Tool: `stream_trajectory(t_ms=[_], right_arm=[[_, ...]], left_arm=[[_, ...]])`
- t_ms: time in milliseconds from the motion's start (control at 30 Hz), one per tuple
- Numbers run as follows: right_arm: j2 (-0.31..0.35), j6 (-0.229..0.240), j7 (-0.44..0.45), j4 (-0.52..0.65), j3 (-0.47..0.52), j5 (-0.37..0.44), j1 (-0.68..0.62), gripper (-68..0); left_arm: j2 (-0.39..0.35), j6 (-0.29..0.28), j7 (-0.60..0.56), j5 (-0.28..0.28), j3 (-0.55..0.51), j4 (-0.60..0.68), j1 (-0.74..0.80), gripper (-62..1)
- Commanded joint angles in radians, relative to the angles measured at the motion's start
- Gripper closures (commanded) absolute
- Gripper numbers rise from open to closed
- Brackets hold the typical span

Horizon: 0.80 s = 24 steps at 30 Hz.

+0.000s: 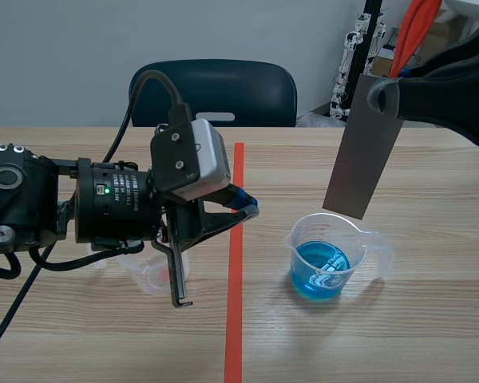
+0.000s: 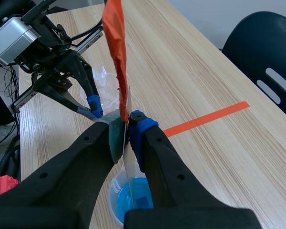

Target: Do the redox reaction experiment. lower the plate into the blue solution

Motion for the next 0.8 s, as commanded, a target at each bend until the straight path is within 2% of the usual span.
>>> stream_trajectory(t_ms=[0, 767], right_arm=[[0.009, 0.008, 0.018, 0.010, 0.008, 0.011, 0.017, -0.6], [0.000, 0.004, 0.030, 0.005, 0.008, -0.013, 0.000, -0.6]], left_arm=[[0.005, 0.005, -0.014, -0.011, -0.007, 0.005, -0.009, -2.7], [0.005, 0.005, -0.013, -0.011, -0.007, 0.005, -0.008, -2.7]])
